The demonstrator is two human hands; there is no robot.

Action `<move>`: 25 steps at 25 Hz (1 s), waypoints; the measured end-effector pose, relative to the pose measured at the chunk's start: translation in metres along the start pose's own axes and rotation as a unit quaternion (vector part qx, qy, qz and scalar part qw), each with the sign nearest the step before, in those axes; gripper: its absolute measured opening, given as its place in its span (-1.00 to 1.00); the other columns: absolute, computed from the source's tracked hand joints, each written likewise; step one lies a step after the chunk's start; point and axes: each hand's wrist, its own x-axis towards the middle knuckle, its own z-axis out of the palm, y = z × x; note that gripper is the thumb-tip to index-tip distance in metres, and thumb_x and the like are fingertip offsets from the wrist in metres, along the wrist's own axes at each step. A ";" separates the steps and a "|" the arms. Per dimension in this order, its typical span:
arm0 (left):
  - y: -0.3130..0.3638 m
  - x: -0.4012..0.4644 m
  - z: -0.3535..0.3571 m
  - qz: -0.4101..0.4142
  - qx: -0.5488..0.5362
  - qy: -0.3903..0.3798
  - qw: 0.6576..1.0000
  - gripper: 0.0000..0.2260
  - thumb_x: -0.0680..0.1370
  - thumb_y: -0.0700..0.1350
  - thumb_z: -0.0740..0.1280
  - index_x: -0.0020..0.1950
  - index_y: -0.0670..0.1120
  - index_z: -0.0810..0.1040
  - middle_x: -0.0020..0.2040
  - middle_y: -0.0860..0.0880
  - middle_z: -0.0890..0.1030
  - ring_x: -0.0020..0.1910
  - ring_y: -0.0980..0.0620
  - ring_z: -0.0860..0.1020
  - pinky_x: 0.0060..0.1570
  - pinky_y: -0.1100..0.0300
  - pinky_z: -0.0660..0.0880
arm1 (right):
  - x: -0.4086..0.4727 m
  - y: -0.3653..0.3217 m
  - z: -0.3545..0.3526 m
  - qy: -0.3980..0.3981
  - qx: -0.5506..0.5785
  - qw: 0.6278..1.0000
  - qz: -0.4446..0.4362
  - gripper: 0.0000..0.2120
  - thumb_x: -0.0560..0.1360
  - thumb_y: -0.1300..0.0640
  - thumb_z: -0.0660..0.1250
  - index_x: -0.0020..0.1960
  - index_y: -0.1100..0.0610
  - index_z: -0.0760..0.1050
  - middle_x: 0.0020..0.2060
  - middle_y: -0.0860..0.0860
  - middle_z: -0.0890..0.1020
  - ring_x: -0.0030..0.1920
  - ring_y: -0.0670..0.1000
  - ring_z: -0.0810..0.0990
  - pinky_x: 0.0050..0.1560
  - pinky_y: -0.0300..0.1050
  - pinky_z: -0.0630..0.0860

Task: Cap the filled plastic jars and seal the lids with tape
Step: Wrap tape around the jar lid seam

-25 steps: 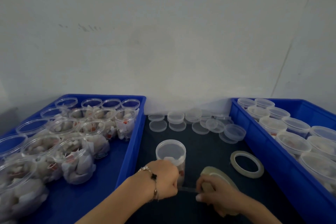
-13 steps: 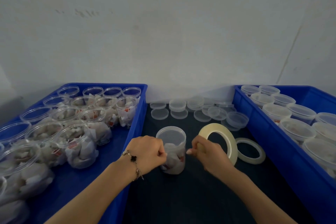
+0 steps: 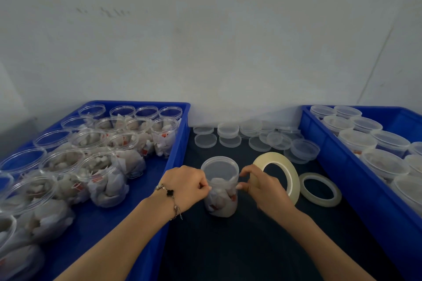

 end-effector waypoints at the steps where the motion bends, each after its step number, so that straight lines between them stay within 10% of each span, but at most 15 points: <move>1: 0.000 0.000 0.001 0.010 0.009 0.006 1.000 -0.82 0.55 0.12 0.23 -0.10 0.08 0.56 -0.25 0.17 0.50 -0.18 0.19 0.51 -0.17 0.28 0.43 | 0.001 0.001 0.001 0.001 0.005 1.000 0.003 -0.78 0.46 -0.12 0.37 -0.07 -0.31 0.32 -0.36 -0.01 0.55 -0.49 -0.14 0.46 -0.39 -0.09 0.51; 6: 0.001 0.001 0.003 0.046 0.041 0.025 0.998 -0.81 0.58 0.10 0.19 -0.04 0.06 0.54 -0.07 0.13 0.55 -0.08 0.17 0.48 -0.11 0.29 0.40 | 0.003 0.006 0.003 0.001 0.021 1.000 0.003 -0.58 0.47 -0.06 0.38 0.23 -0.34 0.31 -0.42 -0.05 0.52 -0.46 -0.17 0.50 -0.37 -0.12 0.56; 25: -0.002 0.022 -0.018 0.007 0.284 0.039 0.958 -0.37 0.42 0.35 0.22 0.27 -0.10 0.38 0.19 -0.05 0.45 0.19 -0.04 0.39 0.13 0.08 0.36 | 0.000 0.000 0.008 -0.001 0.053 0.998 0.014 -0.56 0.48 -0.08 0.36 0.32 -0.27 0.33 -0.34 -0.02 0.56 -0.53 -0.17 0.47 -0.38 -0.16 0.55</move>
